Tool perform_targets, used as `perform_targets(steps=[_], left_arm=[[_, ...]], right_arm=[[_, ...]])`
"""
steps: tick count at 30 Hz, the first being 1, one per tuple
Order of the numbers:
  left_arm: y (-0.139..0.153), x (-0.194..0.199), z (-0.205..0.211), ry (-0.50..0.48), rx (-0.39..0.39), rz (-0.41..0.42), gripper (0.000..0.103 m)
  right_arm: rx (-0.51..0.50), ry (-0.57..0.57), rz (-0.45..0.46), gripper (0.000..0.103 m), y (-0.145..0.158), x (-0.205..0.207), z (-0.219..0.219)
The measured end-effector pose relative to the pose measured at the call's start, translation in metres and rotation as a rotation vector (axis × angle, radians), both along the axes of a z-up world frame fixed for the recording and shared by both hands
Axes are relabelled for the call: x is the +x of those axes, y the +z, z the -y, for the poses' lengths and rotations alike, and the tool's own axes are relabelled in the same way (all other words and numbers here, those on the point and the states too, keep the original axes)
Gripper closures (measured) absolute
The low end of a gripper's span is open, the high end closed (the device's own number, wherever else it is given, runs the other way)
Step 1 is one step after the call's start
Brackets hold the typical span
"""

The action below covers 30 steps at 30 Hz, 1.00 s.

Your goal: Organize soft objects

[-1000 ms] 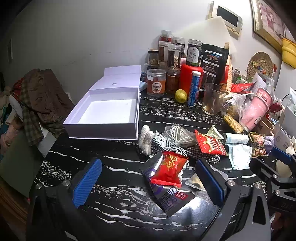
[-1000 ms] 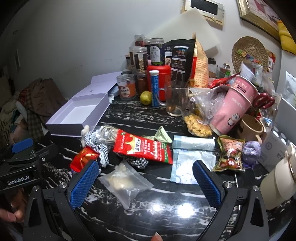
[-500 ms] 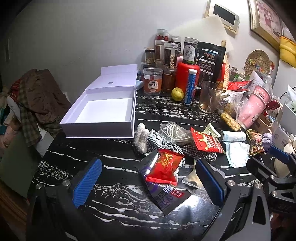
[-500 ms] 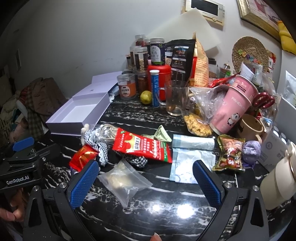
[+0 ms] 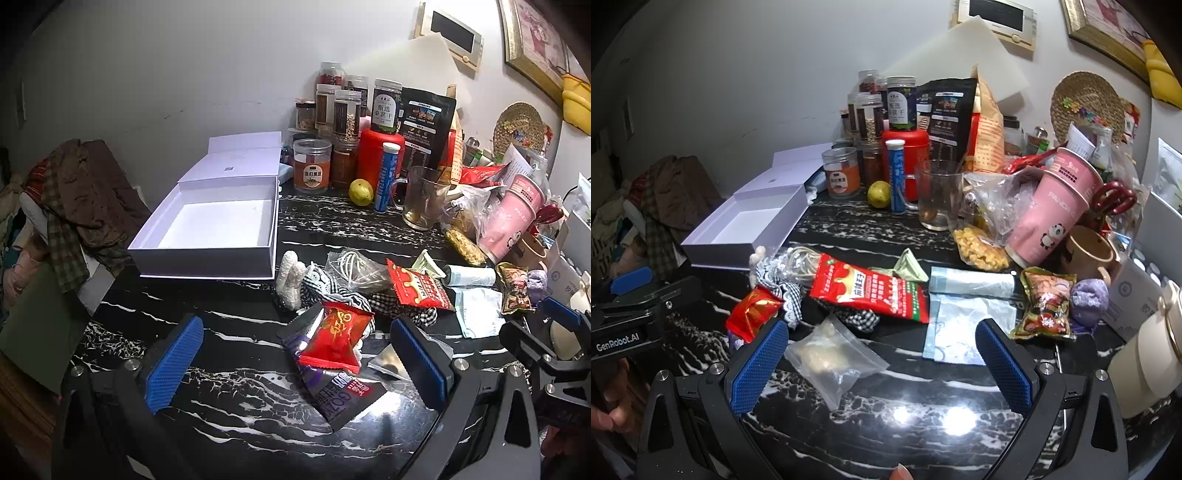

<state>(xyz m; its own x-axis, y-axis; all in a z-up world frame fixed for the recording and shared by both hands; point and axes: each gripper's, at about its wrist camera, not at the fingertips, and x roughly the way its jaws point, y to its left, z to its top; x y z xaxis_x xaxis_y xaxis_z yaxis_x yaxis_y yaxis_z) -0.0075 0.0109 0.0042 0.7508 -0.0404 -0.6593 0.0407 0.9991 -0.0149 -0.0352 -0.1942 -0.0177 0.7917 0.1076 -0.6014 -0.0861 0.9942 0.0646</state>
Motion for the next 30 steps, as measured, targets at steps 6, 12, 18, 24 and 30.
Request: perform_targets(steps=[6, 12, 18, 24, 30], left_arm=[[0.001, 0.000, 0.002, 0.000, -0.007, 0.006, 0.000], [0.000, 0.001, 0.003, -0.003, -0.013, 0.002, 0.000], [-0.002, 0.001, 0.006, -0.012, -0.016, -0.006, 0.000], [-0.003, 0.002, 0.009, -0.027, -0.025, -0.012, 0.000], [0.001, -0.001, 0.010, -0.035, -0.036, 0.009, 0.000]], right_arm=[[-0.006, -0.002, 0.001, 0.000, 0.000, 0.000, 0.001], [-0.005, -0.002, 0.001, 0.000, 0.000, 0.001, 0.002], [-0.012, -0.008, 0.003, 0.000, -0.001, 0.002, 0.003], [-0.003, -0.030, 0.009, 0.000, 0.002, 0.002, 0.005], [-0.013, -0.021, 0.027, 0.000, 0.009, 0.004, 0.007]])
